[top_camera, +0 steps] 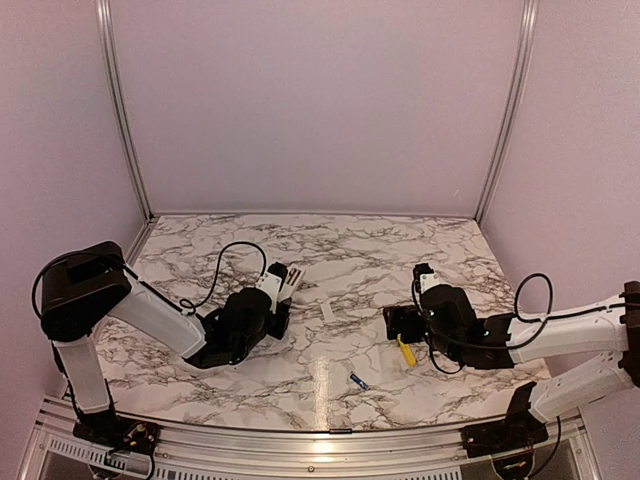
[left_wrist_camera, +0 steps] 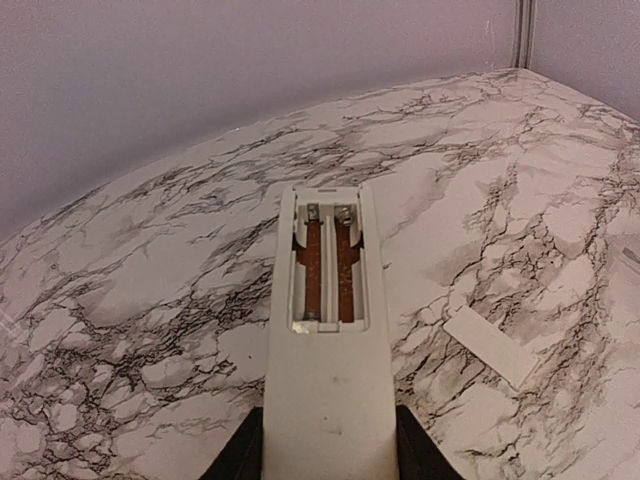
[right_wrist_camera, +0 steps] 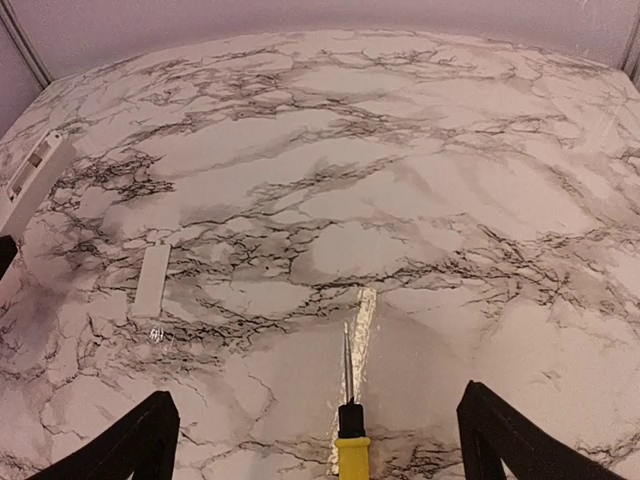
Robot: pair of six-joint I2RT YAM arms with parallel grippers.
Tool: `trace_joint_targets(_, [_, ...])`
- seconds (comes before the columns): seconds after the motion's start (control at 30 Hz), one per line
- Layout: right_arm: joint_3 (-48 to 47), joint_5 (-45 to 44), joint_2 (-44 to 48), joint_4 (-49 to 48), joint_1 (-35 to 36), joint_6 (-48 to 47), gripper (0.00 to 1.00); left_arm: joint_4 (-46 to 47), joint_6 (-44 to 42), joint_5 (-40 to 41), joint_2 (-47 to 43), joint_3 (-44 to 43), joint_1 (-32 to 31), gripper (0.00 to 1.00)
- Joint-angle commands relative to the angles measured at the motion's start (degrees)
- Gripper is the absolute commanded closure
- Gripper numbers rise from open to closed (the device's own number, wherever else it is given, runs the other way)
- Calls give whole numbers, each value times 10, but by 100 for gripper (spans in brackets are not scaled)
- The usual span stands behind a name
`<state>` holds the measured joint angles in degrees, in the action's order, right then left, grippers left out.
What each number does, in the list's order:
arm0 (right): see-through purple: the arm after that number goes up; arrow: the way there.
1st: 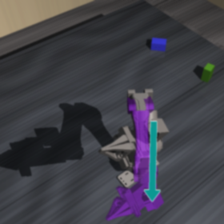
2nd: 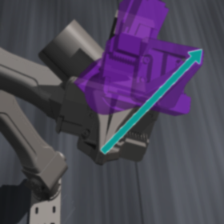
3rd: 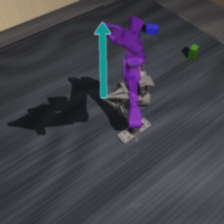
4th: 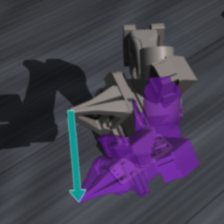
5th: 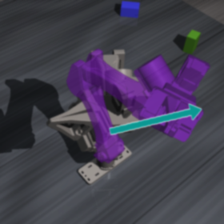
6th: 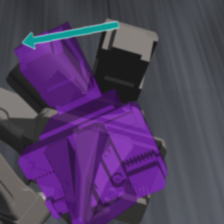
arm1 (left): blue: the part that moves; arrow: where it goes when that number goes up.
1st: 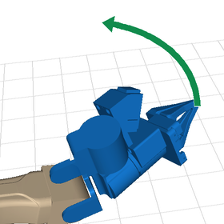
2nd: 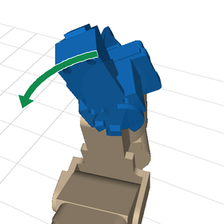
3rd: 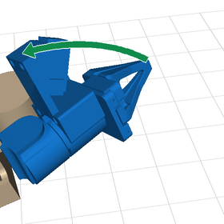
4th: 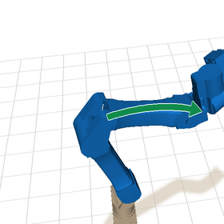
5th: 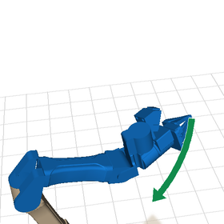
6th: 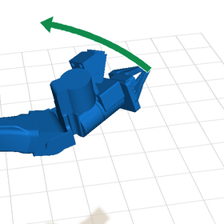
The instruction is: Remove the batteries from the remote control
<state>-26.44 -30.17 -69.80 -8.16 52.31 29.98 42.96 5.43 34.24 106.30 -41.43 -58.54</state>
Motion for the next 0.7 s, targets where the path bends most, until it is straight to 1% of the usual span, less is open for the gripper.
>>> trace_joint_targets(0.0, [-3,-8,11,24,-3,7,5,-38,65,-43,26,-30,13,100])
trace_joint_targets(0.2, [13,-7,41,28,-3,13,5,-53,85,-46,69,-57,13,100])
trace_joint_targets(0.3, [23,-13,54,32,-3,15,4,-49,91,-66,83,-62,13,100])
trace_joint_targets(0.43, [30,-22,67,36,-3,14,4,-42,99,-94,104,-73,13,88])
trace_joint_targets(0.57, [34,-21,76,41,-3,16,4,-37,99,-89,115,-75,13,80])
trace_joint_targets(0.67, [37,-21,83,44,-2,19,4,-34,98,-88,110,-71,13,76])
